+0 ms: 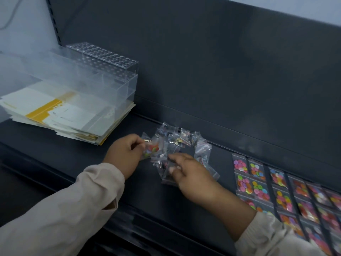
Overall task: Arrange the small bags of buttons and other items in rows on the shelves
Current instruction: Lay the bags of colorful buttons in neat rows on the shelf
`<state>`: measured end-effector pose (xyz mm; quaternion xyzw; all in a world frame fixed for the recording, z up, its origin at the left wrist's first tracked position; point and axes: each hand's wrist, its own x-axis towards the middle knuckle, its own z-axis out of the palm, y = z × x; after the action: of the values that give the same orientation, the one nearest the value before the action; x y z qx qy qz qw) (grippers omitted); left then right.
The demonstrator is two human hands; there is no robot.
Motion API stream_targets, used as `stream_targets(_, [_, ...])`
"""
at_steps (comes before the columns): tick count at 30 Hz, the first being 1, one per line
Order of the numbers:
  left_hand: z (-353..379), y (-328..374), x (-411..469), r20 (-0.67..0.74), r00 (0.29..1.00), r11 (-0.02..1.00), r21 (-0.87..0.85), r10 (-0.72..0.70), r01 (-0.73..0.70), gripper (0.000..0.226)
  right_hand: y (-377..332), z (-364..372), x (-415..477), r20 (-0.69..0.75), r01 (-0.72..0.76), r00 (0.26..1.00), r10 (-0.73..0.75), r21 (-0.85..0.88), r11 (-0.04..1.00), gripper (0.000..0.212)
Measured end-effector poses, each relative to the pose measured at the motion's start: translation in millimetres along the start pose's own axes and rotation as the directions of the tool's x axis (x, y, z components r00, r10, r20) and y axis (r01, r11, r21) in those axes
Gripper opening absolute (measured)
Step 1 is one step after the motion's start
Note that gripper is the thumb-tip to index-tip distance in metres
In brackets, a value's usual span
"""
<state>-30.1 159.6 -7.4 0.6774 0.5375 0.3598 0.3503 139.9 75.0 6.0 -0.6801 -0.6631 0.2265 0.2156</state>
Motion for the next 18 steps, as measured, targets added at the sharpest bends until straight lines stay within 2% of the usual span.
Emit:
stream_targets(2, [3,18,-6,0.108,0.983,0.938,-0.3,-0.147,0.173,0.018,-4,-4,-1,-0.01,-0.116,0.992,0.127,0.344,0.932,0.036])
stream_targets(4, [8,35,-16,0.265,0.939,0.823,-0.467,-0.218,0.323,0.018,-8,-12,-5,0.074,-0.234,0.967,0.244,0.641,0.731,0.034])
stream_targets(6, [15,51,-29,0.369,0.902,0.755,-0.519,-0.225,0.401,0.019,-6,-24,-11,0.178,-0.314,0.94,0.292,0.788,0.53,0.035])
stream_targets(9, [29,70,-45,0.455,0.865,0.731,-0.513,-0.212,0.449,0.022,4,-42,-25,0.234,-0.327,0.929,0.286,0.881,0.343,0.023])
stream_targets(11, [41,82,-55,0.495,0.843,0.75,-0.471,-0.211,0.464,0.023,14,-54,-37,0.22,-0.317,0.927,0.305,0.892,0.321,0.014])
stream_targets(13, [56,93,-64,0.521,0.828,0.773,-0.431,-0.208,0.466,0.028,27,-65,-50,0.182,-0.306,0.924,0.337,0.879,0.366,0.018])
stream_targets(16, [79,110,-79,0.549,0.819,0.843,-0.353,-0.165,0.406,0.029,48,-81,-73,0.135,-0.281,0.929,0.343,0.862,0.421,0.023])
stream_targets(18, [98,123,-92,0.549,0.825,0.901,-0.279,-0.135,0.333,0.018,64,-93,-93,0.111,-0.27,0.932,0.344,0.845,0.461,0.023])
